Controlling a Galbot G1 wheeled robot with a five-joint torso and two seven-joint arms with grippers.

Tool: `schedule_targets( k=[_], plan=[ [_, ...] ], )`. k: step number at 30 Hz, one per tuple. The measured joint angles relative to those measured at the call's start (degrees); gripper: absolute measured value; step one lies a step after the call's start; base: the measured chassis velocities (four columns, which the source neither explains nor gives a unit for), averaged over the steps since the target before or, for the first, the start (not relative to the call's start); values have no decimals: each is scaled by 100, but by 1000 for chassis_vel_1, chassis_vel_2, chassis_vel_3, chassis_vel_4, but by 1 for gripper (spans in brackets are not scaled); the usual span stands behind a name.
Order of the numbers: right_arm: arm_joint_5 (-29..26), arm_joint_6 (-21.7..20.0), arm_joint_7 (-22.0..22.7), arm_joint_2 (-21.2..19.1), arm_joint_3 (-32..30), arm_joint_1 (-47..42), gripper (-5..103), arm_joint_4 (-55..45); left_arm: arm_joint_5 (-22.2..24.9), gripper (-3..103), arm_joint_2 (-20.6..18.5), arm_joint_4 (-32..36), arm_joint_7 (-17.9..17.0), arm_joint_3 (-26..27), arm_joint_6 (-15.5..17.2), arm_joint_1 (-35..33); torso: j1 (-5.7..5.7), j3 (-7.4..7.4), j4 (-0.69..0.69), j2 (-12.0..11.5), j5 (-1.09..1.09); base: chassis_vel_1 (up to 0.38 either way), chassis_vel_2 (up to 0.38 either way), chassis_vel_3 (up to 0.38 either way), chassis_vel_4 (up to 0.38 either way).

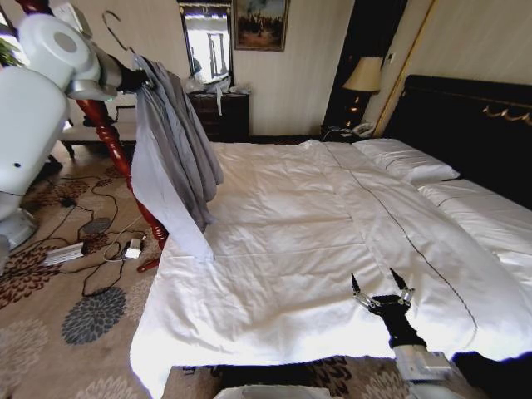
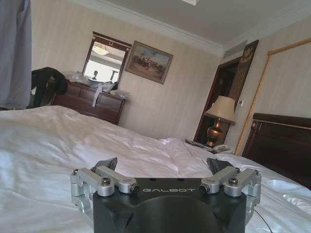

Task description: Pick up the clothes from the bed and hang them on the clothes hanger.

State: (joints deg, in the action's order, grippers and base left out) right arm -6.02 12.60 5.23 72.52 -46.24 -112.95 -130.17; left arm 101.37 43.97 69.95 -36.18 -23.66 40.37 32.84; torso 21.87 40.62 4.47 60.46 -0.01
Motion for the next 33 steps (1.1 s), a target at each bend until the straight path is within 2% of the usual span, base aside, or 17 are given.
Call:
schedule_targets(
  k=[7,23,33],
  plan=[
    [0,0,0,0,0,0,100,0,-47,16,125,-439,217,-238,-7,313,0,-1,0,0,1,0,0,0,0],
    [0,0,0,0,0,0,100,0,-170,16,219,-1034,406,-356,54,507,0,0,1,0,1,0,0,0,0],
    [0,0,0,0,0,0,100,0,-427,16,366,-1589,698,-377,121,654,0,0,0,0,0,0,0,0,0]
  ],
)
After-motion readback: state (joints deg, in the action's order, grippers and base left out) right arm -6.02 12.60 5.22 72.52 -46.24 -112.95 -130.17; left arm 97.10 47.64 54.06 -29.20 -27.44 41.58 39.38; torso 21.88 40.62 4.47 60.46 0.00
